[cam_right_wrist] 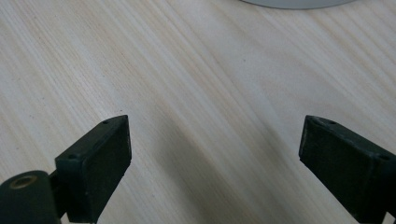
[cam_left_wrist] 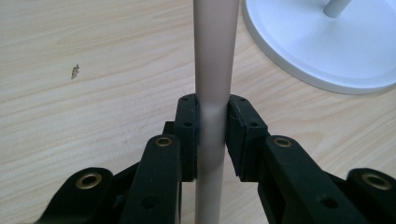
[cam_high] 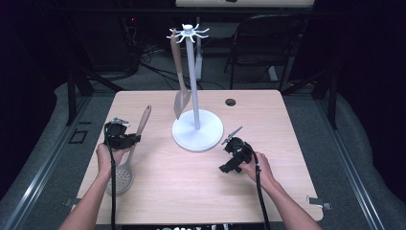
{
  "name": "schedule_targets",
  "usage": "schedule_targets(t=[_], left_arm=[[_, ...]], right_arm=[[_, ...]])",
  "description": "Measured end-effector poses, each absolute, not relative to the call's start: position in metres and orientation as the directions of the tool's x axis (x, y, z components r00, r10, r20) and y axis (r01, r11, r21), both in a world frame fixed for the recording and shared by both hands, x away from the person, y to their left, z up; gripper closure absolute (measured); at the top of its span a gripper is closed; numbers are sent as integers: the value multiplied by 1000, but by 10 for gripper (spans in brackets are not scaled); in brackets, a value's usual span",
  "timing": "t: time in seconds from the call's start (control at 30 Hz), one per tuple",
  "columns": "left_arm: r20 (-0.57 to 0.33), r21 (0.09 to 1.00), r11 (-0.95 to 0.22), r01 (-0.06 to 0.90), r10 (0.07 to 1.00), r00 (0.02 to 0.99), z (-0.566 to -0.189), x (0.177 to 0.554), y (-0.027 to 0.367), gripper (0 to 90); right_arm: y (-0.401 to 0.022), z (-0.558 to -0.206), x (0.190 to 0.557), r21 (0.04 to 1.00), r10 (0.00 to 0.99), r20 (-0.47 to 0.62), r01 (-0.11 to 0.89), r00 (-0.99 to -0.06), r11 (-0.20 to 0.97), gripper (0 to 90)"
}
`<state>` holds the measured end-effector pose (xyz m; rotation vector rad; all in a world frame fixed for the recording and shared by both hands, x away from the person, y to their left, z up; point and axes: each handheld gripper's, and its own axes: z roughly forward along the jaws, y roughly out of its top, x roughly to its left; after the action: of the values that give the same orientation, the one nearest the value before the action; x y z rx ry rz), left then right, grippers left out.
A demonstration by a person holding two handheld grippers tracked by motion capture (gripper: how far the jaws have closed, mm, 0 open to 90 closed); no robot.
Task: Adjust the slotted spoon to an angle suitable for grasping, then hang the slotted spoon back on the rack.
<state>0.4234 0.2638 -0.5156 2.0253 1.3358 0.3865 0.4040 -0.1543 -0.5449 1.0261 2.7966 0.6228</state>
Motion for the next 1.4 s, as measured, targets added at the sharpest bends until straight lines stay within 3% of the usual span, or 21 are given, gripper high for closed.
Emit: schedule_targets(t=[0.9,1.4], left_arm=[[-105,797,-175,578,902,419,-495,407,270,756],[-80,895,-111,433,914,399,-474,393,265,757]], right_arm=[[-149,-546,404,413,629,47,588,-776,695,89],[-149,-544,404,405,620,34,578,-784,708,89]])
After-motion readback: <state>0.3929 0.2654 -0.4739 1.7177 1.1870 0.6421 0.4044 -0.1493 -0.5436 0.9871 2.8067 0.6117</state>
